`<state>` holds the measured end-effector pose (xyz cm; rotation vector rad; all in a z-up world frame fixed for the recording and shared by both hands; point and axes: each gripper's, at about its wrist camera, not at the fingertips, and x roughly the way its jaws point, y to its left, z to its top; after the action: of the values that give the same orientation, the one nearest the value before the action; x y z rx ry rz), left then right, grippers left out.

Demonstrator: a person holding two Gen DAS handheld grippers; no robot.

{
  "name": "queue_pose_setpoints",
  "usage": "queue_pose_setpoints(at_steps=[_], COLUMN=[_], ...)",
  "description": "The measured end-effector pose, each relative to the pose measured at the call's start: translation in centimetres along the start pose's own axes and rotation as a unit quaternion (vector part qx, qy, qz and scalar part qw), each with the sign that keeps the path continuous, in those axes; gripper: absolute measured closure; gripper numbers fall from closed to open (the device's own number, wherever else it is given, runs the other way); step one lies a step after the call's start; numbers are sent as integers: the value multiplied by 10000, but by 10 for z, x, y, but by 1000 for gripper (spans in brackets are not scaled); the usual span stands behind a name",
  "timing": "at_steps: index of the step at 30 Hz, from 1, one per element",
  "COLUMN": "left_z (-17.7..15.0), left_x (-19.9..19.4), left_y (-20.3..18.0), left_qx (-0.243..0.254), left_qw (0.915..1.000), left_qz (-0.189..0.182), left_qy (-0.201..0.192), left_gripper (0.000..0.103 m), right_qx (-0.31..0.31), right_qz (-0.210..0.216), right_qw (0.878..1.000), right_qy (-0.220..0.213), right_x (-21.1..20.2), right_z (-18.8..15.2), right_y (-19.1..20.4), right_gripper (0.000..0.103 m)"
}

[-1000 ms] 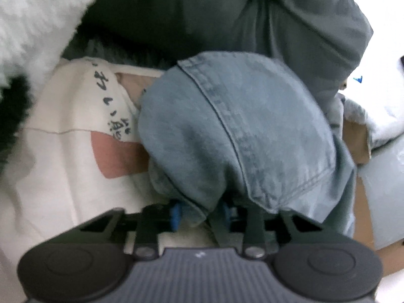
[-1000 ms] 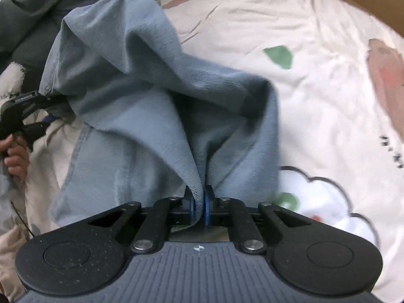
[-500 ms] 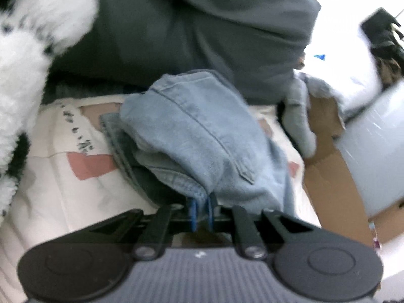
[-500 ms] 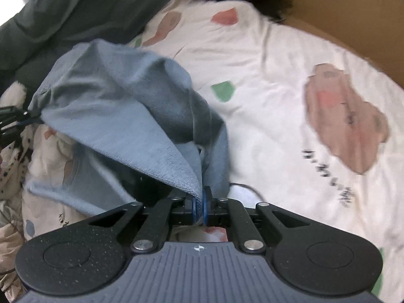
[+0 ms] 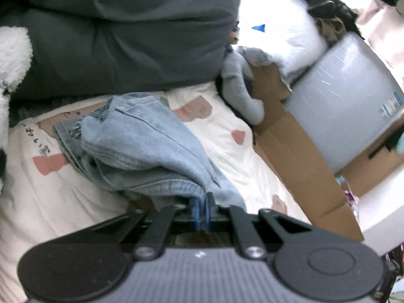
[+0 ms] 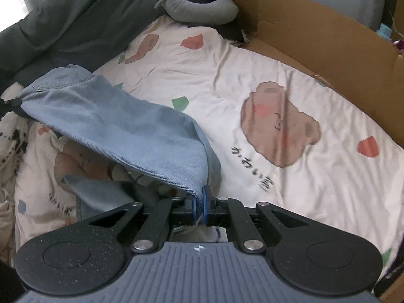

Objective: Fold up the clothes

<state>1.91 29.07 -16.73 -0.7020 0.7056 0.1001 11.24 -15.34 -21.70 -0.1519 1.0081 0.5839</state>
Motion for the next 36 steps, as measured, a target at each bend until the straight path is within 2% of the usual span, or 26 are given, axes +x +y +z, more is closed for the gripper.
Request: queue_pose_setpoints(at_steps=[8,13,22,25,28,29,35,36], left_z=[-29,-49,-72,-74,-76,-77,-82,-82], left_x=[-39,-58,-45,-38,-36,-36,-41,-43], left_y=[-12,-8,24,33,44,47,64,66], left_qx=[4,40,-161,-246,-423,-468,-677,-688], left_qw=[9995,9980,9950,9924,9897,9890,9874,9876], left_qz=[-168,-62,84,120,204,246,393,434], left_qy=[282,623,985,1200,1355,1379,1375,1339], left_gripper=[100,99,97,91,79,75,62,55], right_qx=[84,89,183,211,239,243,247,253], right_qz=[-70,-59,-65,-64,-96,-106,-170,-174], right_qw=[9999,9999,9996,9995,9994,9993,9991,9990], right_qy=[86,133,218,229,246,253,311,309], right_x=[-38,-48,-39,-37,-36,-36,-32,-32], right_z=[-24,-32,-42,-40,-38,-38,-37,-37], right_y=[-6,-5,-4,-4,-4,-4,-3,-3], right_gripper=[101,101,101,101,101,101,101,101])
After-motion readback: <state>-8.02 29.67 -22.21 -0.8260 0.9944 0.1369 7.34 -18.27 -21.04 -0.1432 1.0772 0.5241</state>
